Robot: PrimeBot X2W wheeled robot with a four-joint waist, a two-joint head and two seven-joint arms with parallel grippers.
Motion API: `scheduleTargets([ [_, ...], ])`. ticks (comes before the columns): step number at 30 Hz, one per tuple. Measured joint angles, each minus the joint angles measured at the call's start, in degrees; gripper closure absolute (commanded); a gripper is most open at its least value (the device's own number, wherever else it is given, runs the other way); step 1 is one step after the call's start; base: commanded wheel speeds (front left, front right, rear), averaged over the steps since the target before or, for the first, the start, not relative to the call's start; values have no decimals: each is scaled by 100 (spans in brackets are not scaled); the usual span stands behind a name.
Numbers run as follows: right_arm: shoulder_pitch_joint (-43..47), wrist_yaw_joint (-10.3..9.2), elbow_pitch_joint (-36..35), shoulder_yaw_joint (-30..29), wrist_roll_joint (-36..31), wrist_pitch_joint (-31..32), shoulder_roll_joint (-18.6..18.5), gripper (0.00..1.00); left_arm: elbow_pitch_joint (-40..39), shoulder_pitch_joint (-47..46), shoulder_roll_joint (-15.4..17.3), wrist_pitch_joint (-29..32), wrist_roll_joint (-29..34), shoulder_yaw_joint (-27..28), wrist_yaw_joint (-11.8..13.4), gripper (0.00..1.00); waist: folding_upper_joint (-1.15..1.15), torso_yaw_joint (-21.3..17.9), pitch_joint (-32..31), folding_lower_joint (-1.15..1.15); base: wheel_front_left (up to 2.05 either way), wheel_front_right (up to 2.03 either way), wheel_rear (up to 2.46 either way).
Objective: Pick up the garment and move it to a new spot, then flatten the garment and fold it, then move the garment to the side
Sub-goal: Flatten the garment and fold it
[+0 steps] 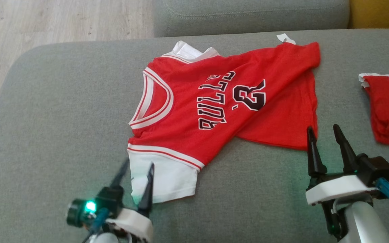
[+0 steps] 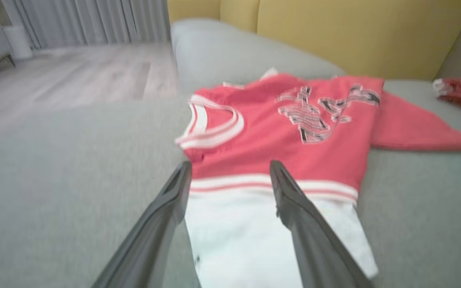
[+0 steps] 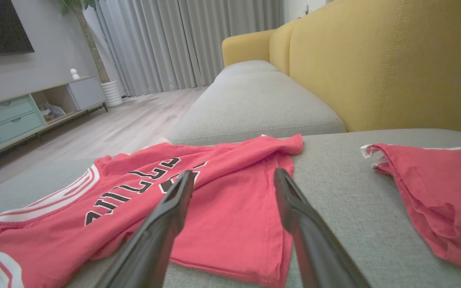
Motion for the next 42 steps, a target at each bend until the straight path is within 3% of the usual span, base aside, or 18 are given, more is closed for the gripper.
scheduleTargets([
  [7,4,1,1,-54,45,8,0,0,576,-1,37,662,0,-83,-40,0,0,-3,73,0,0,0,0],
  [14,4,1,47,-56,45,8,0,0,845,-22,136,1077,58,-56,293,0,0,-58,138,1,0,0,0],
  [19,3,1,76,-53,54,8,0,0,864,-86,151,1335,55,-96,220,0,0,-105,171,0,0,0,0],
  [20,3,1,81,-51,66,8,0,0,861,-110,159,1391,32,-113,167,53,0,-114,180,0,0,0,0],
  [21,2,1,97,-49,85,8,0,0,851,-133,162,1429,-16,-122,104,95,0,-122,187,0,0,0,0],
  [22,1,1,120,-49,93,9,0,0,828,-139,160,1432,-68,-145,36,100,0,-131,189,1,0,0,0],
  [26,1,1,237,-121,92,84,0,0,712,-126,153,1344,-198,-181,-18,100,0,-153,156,1,0,0,0],
  [33,18,1,592,-354,89,443,0,0,100,-135,126,372,-411,-100,-62,100,0,-131,65,0,0,0,0],
  [42,-32,1,1216,-470,301,686,1,0,-501,-175,91,-256,-420,-14,51,100,0,-19,87,0,0,0,0],
])
